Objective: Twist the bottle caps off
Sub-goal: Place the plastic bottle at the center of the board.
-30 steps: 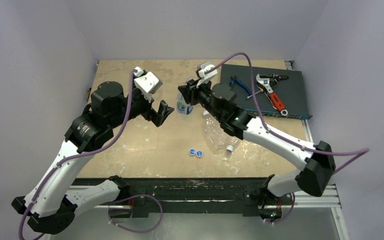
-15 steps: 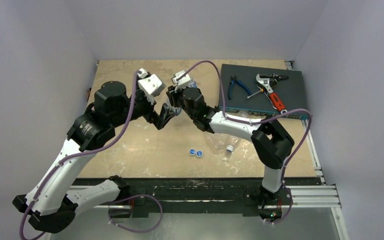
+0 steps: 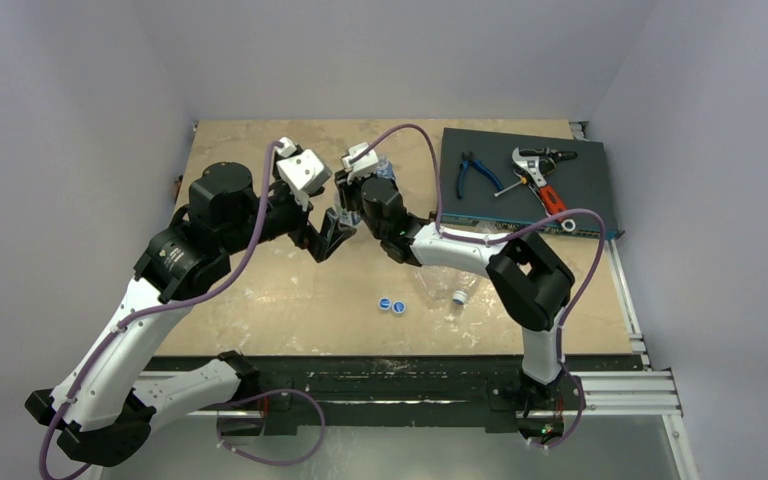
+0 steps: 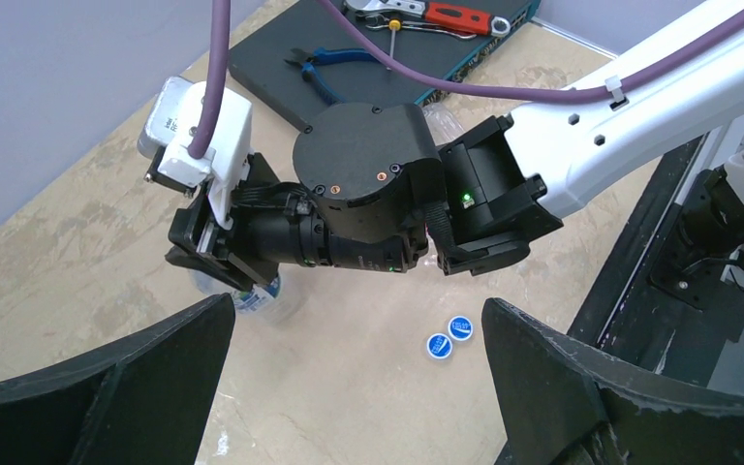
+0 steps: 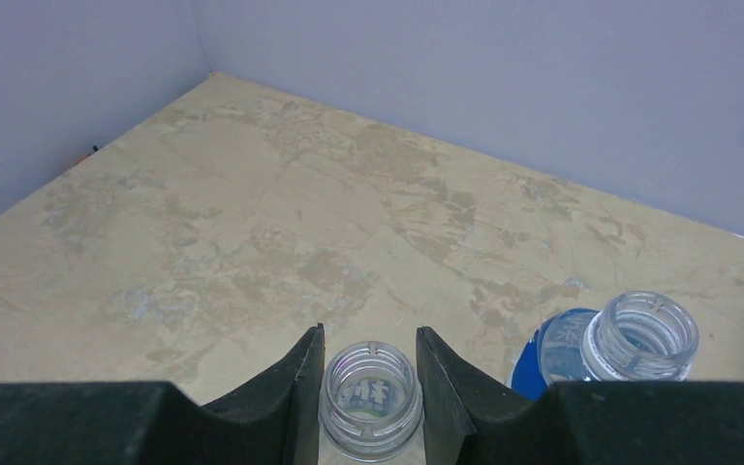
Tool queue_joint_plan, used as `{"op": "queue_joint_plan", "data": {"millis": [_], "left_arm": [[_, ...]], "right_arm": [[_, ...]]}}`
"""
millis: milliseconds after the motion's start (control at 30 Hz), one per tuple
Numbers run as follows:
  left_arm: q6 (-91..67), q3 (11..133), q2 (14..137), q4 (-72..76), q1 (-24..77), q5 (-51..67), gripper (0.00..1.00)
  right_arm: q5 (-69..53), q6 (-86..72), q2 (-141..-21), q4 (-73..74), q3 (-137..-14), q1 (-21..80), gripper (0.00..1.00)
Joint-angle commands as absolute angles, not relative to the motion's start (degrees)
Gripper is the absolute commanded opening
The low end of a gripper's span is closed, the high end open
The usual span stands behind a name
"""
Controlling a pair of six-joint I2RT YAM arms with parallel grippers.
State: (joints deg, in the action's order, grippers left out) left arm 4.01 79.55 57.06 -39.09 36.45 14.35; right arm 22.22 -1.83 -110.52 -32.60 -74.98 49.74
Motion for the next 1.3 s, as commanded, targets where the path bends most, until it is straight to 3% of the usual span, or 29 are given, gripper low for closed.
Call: {"op": "queue_joint_plan", "data": {"millis": [0, 167, 400, 633, 1067, 1267], "left_arm": [[2.59, 81.38, 56.43, -38.51, 36.24, 15.51, 1.00], [2.81, 81.96, 55.99, -38.99, 36.27, 15.91, 1.00], [2.27, 82.00, 55.56, -38.68, 36.23, 16.62, 1.00], [2.14, 82.26, 55.56, -38.56, 36.25, 16.52, 1.00], [1.55, 82.86, 55.37, -37.45, 36.23, 17.25, 1.00], [1.56, 82.98, 55.62, -37.44, 36.28, 17.22, 1.00]], "right_arm": [[24.13, -0.45, -108.19, -36.47, -73.98, 49.35, 0.00], [22.77, -0.35, -107.28, -35.56, -72.94, 49.39, 0.11], [22.58, -1.47, -106.66, -35.45, -71.41, 49.35, 0.12], [21.58, -2.97, -105.99, -33.68, -71.34, 49.32, 0.45], [20.46, -4.18, -104.78, -31.81, -71.42, 49.31, 0.53], [19.27, -4.31, -101.61, -28.42, -73.99, 49.31, 0.66]]}}
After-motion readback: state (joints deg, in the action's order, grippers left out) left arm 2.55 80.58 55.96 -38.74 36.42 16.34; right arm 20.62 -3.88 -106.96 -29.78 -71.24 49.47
